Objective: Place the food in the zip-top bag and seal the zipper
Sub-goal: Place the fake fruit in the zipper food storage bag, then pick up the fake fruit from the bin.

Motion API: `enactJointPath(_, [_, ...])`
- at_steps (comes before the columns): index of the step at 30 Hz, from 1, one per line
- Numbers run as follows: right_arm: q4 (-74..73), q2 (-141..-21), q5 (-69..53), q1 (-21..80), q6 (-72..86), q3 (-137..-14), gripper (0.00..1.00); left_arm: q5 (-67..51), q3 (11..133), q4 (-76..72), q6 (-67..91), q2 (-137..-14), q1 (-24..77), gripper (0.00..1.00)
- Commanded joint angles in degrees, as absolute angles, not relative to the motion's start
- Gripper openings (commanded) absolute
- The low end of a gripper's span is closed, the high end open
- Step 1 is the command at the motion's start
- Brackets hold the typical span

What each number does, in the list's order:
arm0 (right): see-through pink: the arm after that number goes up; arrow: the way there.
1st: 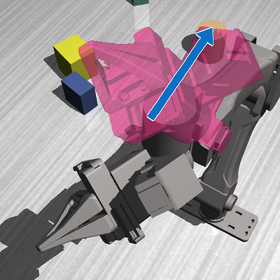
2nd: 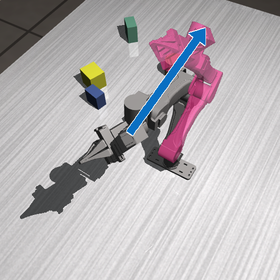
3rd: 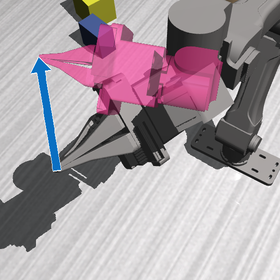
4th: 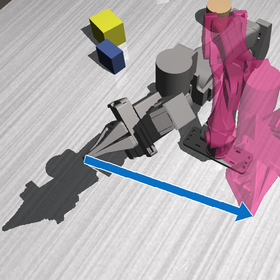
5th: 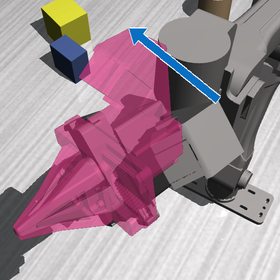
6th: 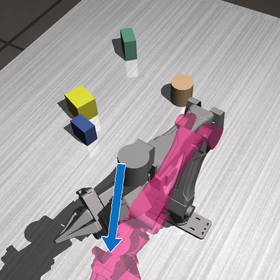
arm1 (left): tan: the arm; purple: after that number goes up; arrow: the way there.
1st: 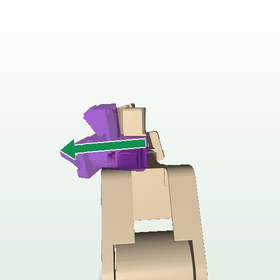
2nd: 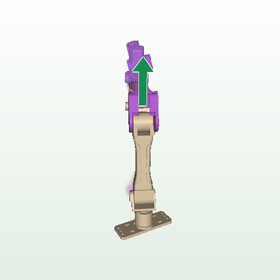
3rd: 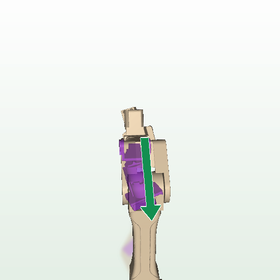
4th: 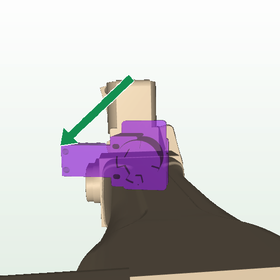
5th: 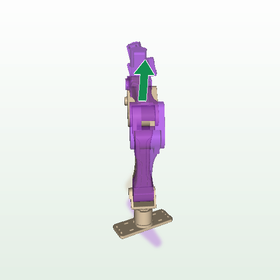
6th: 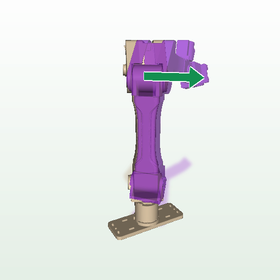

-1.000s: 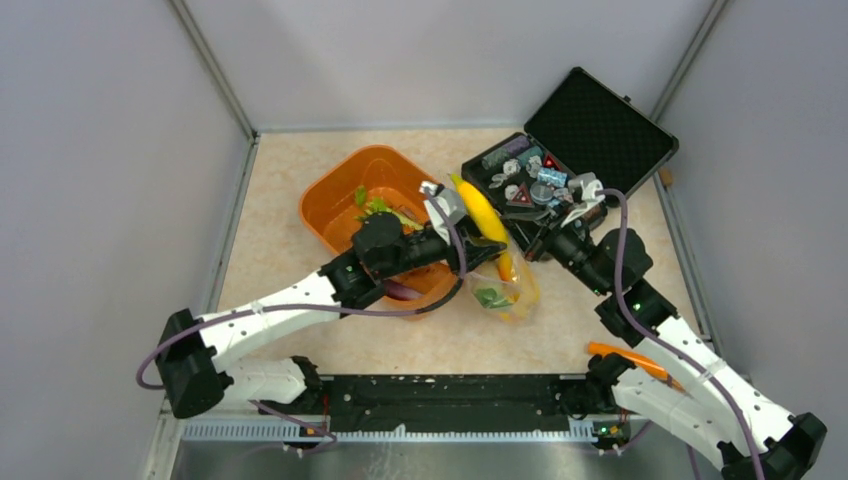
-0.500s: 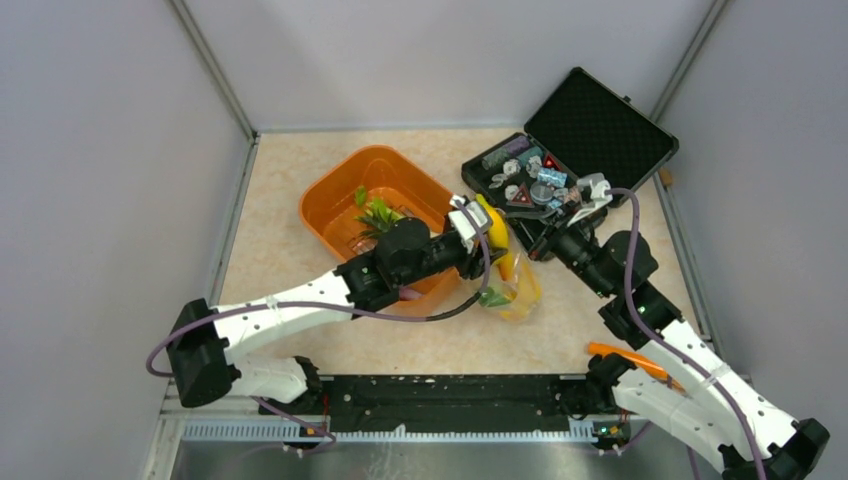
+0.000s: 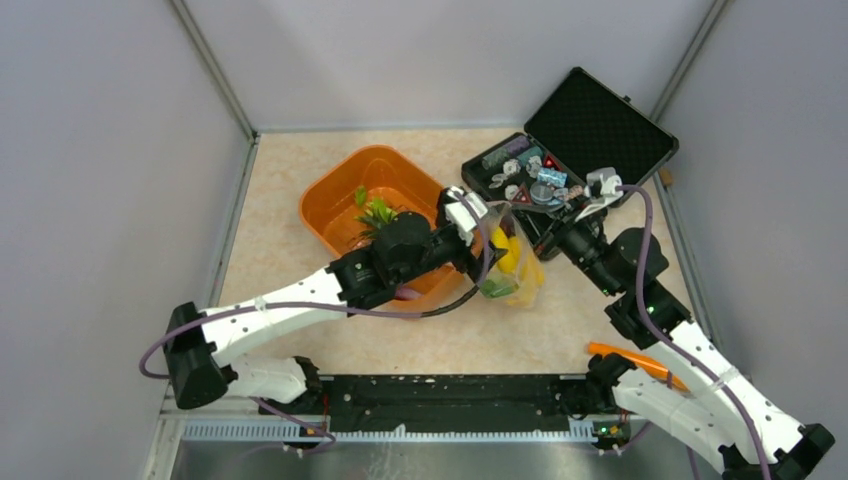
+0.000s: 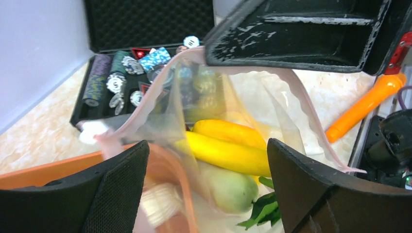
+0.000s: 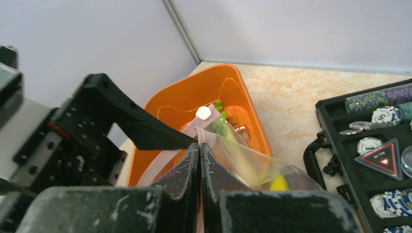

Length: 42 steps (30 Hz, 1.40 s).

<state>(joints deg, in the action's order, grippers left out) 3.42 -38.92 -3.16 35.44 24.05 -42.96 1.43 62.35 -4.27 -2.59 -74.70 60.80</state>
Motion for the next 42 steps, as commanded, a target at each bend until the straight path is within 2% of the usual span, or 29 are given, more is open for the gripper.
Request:
enactJointPath(1, [6.41, -37.18, -2.05, 35.17, 22.9, -46.37, 0.0, 9.43, 59.48, -5.76, -0.97, -66.96, 60.92, 0.93])
enactJointPath(6, [7.33, -35.53, -1.92, 35.16, 23.87, -43.29, 0.0, 17.6, 56.22, -5.66, -0.42, -60.63, 60.86, 0.99])
enactJointPath(12, [6.38, -35.51, -3.6, 35.16, 24.38, -42.68, 0.0, 29.57, 53.27, -1.86, -0.19, -55.45, 59.52, 0.99])
enactJointPath(15, [6.03, -35.6, -4.42, 35.2, 24.65, -42.46, 0.0, 32.82, 52.47, 2.38, 5.74, -53.78, 56.11, 0.99])
enactJointPath(24, [5.3, -36.32, -8.13, 35.18, 23.47, -42.12, 0.0, 29.36, 50.16, 12.2, 15.69, -49.47, 44.3, 0.99])
enactJointPath(32, [11.64, -35.27, -17.25, 35.16, 14.92, -37.36, 0.0, 24.19, 51.68, 16.94, 22.47, -54.81, 35.39, 0.99])
enactJointPath(37, [17.81, -32.6, -22.56, 35.16, 3.52, -31.62, 0.0, 22.44, 53.47, 13.46, 20.18, -58.91, 32.14, 0.99])
enactJointPath(42, [23.76, -28.34, -20.79, 35.16, -6.35, -22.84, 0.0, 21.61, 52.18, 2.19, 13.44, -61.34, 30.53, 0.99])
